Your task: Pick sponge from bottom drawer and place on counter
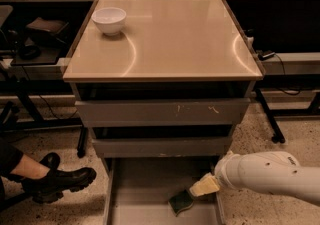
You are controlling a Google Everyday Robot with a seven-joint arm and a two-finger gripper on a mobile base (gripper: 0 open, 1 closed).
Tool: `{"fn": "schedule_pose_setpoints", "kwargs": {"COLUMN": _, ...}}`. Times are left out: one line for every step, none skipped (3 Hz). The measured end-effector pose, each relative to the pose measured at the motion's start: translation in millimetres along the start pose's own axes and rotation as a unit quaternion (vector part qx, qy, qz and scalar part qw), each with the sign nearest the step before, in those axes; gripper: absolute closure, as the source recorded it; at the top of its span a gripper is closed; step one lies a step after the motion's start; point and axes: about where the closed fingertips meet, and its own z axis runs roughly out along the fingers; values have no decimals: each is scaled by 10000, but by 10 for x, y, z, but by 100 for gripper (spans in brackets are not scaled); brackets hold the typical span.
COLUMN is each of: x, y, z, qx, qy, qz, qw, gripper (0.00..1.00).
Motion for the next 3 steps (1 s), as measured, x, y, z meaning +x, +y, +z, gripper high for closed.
{"fn": "schedule_pose_setpoints", "kwargs": {"x": 313, "y": -71, "z": 352, "qx": 160, "qy": 127, "qz": 109, "qw": 9997, "gripper": 0}}
{"fn": "schedule_pose_setpoints", "kwargs": {"x": 802, "y": -8, "z": 705, "qx": 183, "qy": 518, "qz": 363, "qw": 9978, "gripper": 0}}
{"fn": "schedule_pose_setpoints", "kwargs": {"x": 1294, "y": -160, "z": 985, "qx": 592, "qy": 1126, "qz": 387, "qw": 9911, "gripper": 0}}
